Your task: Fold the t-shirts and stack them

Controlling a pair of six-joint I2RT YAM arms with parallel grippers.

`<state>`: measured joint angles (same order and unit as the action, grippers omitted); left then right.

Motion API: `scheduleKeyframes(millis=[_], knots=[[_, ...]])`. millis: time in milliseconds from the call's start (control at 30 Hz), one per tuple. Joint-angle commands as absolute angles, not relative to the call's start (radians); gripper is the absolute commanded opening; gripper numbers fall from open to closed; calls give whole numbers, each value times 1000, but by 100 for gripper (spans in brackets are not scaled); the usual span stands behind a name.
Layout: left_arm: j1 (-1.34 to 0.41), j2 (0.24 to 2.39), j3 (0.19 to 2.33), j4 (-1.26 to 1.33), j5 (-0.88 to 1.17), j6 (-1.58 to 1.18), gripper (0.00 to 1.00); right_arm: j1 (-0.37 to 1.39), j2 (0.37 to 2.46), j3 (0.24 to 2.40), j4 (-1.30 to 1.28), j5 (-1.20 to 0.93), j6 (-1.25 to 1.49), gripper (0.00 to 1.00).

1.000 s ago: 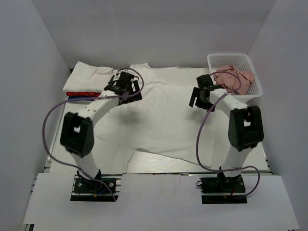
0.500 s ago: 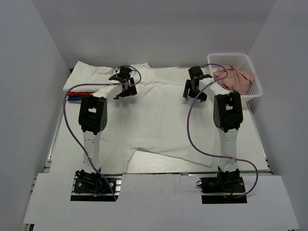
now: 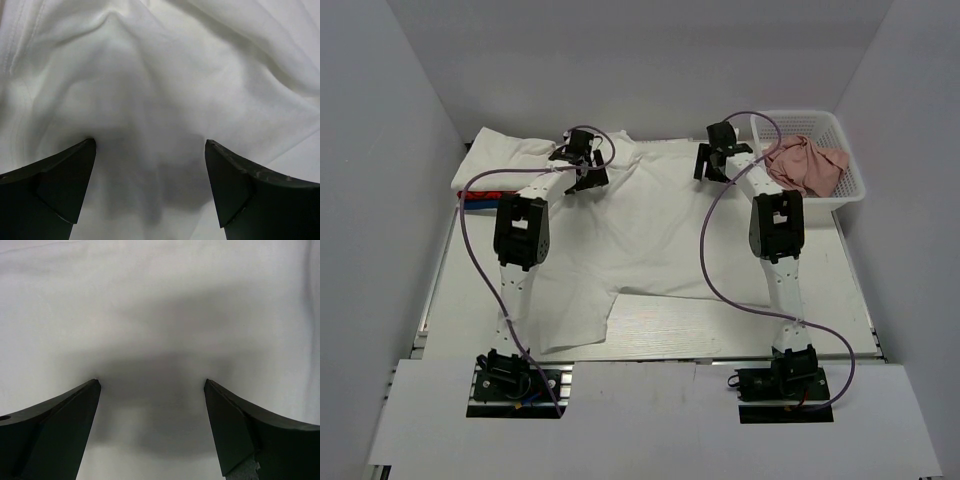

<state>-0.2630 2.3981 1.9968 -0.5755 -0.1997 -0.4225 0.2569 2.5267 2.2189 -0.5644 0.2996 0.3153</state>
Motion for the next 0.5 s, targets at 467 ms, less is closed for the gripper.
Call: scheduleKeyframes(millis=[467], knots=[[-276, 2044, 1814, -632, -132, -425, 100, 264, 2218, 2013, -425, 155, 225, 90]])
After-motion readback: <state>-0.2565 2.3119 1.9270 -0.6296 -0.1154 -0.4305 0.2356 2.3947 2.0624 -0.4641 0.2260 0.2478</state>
